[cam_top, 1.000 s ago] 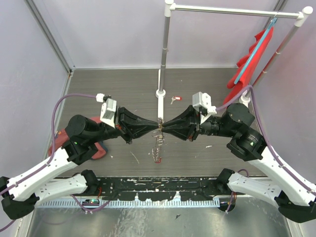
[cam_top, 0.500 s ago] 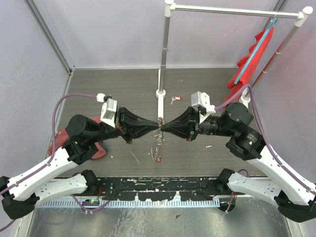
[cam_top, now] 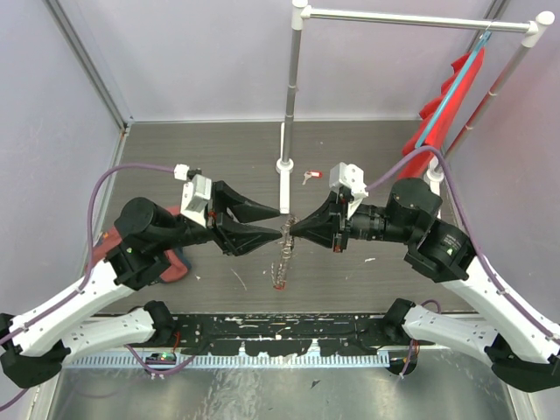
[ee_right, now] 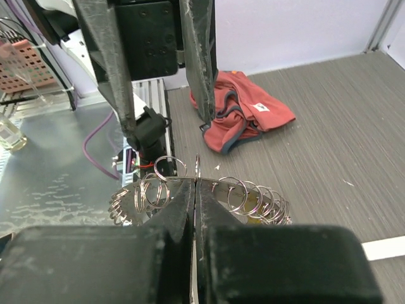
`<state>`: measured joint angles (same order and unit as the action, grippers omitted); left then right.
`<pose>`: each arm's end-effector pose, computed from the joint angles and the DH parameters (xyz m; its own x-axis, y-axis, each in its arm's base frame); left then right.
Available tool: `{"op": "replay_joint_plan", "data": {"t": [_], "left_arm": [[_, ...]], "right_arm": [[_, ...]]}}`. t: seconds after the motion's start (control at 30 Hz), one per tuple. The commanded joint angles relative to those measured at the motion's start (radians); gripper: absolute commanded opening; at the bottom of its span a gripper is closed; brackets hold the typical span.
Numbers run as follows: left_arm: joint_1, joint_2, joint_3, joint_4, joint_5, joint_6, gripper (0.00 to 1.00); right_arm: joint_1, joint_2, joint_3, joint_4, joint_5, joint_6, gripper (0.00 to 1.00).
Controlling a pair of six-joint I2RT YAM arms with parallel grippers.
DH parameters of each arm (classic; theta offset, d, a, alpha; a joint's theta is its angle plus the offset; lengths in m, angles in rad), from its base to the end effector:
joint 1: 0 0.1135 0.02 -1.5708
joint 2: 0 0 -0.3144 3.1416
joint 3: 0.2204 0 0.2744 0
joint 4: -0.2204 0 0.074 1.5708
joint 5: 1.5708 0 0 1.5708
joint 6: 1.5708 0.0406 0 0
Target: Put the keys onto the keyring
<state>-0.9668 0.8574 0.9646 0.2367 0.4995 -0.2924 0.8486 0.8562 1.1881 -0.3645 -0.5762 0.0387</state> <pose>0.0847 -0.1570 0.4765 -0.0987 -0.3024 -0.9480 0.9923 0.0420 -0.1167 0.0862 0.1313 0.4914 -0.0598 -0.0188 -0.9980 -0.9876 0.1465 0.0564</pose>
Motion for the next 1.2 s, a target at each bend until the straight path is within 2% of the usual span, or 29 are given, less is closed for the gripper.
{"op": "replay_joint_plan", "data": {"t": [0.0,0.47,0.83,1.17], "left_arm": [[0.0,-0.025,0.062,-0.12,-0.008,0.079,0.52],[0.0,-0.022,0.161,-0.43,-0.053,0.284,0.66],[-0.001,0.021,0.175,-0.5,-0.063,0.357,0.62],[0.0,0.05,0.154,-0.5,-0.044,0.363,0.55]], "right_arm": [[-0.002,0.013,0.119,-0.077,0.055,-0.056,0.01],[-0.002,0.129,0.347,-0.498,0.124,-0.187,0.01],[-0.002,0.28,0.491,-0.753,0.112,-0.232,0.01],[0.001,0.396,0.557,-0.903,0.137,-0.217,0.01]]}}
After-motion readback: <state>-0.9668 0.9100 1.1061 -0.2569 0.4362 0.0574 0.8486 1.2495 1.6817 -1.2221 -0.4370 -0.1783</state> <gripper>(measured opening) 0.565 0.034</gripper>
